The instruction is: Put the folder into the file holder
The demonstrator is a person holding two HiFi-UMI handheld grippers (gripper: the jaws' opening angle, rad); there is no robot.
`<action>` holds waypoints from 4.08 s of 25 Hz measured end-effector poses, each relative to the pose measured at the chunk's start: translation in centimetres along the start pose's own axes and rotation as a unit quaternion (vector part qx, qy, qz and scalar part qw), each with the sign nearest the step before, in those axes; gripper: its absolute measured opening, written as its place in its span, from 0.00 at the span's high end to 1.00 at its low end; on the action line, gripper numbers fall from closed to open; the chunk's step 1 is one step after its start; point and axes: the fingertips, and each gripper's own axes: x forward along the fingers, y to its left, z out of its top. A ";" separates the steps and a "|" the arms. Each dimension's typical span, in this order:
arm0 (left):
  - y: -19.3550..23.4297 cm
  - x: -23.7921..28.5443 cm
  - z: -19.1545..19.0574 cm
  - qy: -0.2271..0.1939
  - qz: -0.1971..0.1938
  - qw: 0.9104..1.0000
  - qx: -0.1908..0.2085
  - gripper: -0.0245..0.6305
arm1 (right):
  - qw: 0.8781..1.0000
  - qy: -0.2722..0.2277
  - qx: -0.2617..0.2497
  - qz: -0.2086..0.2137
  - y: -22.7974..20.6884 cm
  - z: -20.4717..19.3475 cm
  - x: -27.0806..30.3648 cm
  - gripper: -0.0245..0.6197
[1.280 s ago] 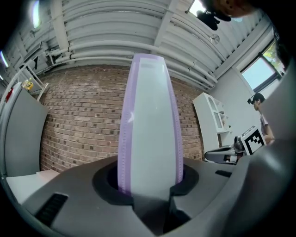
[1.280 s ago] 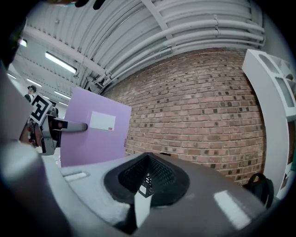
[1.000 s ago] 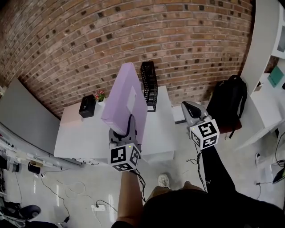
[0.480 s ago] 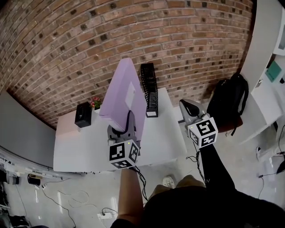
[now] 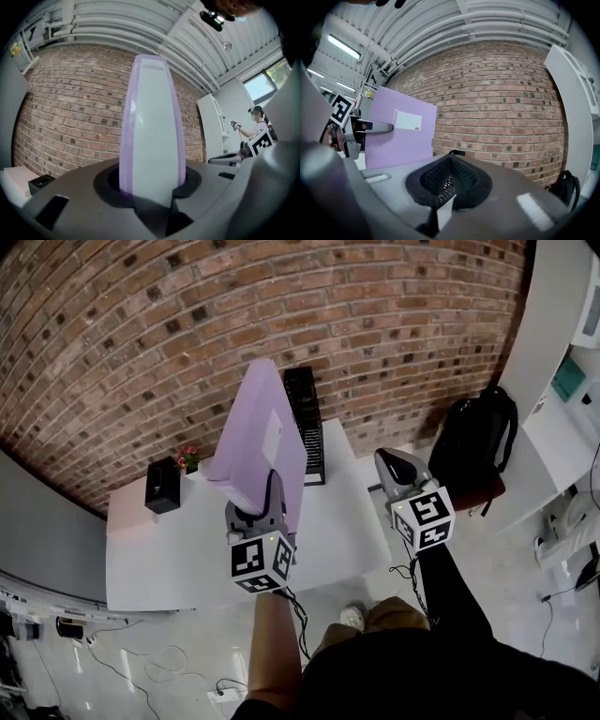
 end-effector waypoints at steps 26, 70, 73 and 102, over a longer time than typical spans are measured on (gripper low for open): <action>-1.4 11.5 1.3 -0.002 0.038 0.999 0.021 0.71 | 0.999 -0.015 0.023 0.024 -9.7 -0.2 8.4 0.96; -0.2 25.1 -5.6 -0.004 0.102 0.994 0.028 0.72 | 0.998 0.016 0.057 0.035 -21.2 -6.7 13.6 0.96; -0.2 25.4 -6.4 0.000 0.099 0.995 0.025 0.72 | 0.997 0.023 0.060 0.032 -21.2 -7.4 13.5 0.96; 0.5 25.8 -9.9 -0.002 0.086 0.996 0.006 0.73 | 0.996 0.057 0.049 0.045 -19.0 -9.9 14.2 0.96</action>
